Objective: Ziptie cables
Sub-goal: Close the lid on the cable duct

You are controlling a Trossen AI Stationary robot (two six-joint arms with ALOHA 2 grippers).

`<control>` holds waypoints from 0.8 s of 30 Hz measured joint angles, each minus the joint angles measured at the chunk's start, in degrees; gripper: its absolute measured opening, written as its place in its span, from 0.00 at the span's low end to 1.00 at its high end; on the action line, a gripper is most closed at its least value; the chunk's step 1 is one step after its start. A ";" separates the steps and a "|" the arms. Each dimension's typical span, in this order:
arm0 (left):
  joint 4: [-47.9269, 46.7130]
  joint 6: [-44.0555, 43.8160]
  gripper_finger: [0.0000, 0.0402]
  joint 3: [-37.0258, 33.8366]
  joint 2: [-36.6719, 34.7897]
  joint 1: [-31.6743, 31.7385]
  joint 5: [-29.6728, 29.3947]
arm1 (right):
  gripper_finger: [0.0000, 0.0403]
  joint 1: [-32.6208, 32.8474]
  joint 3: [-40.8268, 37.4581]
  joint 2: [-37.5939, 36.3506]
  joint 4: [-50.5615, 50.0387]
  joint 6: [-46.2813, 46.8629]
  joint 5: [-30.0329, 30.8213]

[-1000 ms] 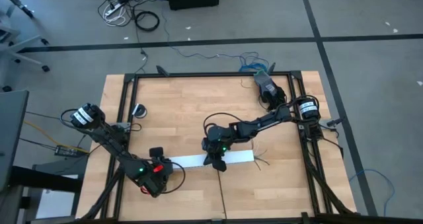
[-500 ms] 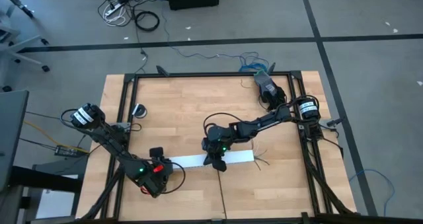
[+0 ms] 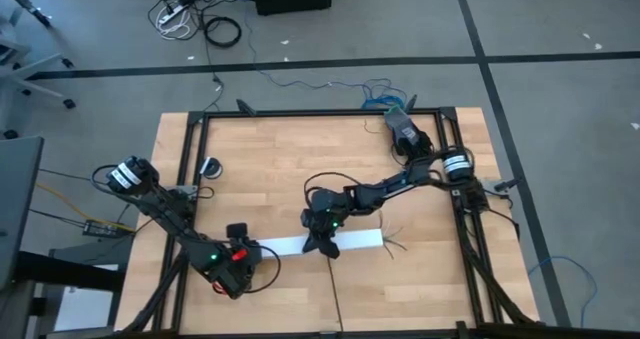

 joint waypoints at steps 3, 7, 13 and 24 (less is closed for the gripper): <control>0.00 -0.06 0.47 -0.02 0.00 0.04 0.17 | 0.00 -0.13 0.04 0.73 0.35 0.00 0.45; 0.02 -0.01 0.47 0.00 0.00 0.04 0.42 | 0.00 -0.20 0.04 0.62 0.51 0.12 0.26; 0.14 0.14 0.47 0.00 0.00 0.06 0.42 | 0.00 -0.84 0.21 0.66 0.34 0.04 -0.10; -10.48 -2.62 0.47 4.15 0.17 -1.24 1.44 | 0.00 -0.89 0.36 0.31 -2.20 -0.01 0.29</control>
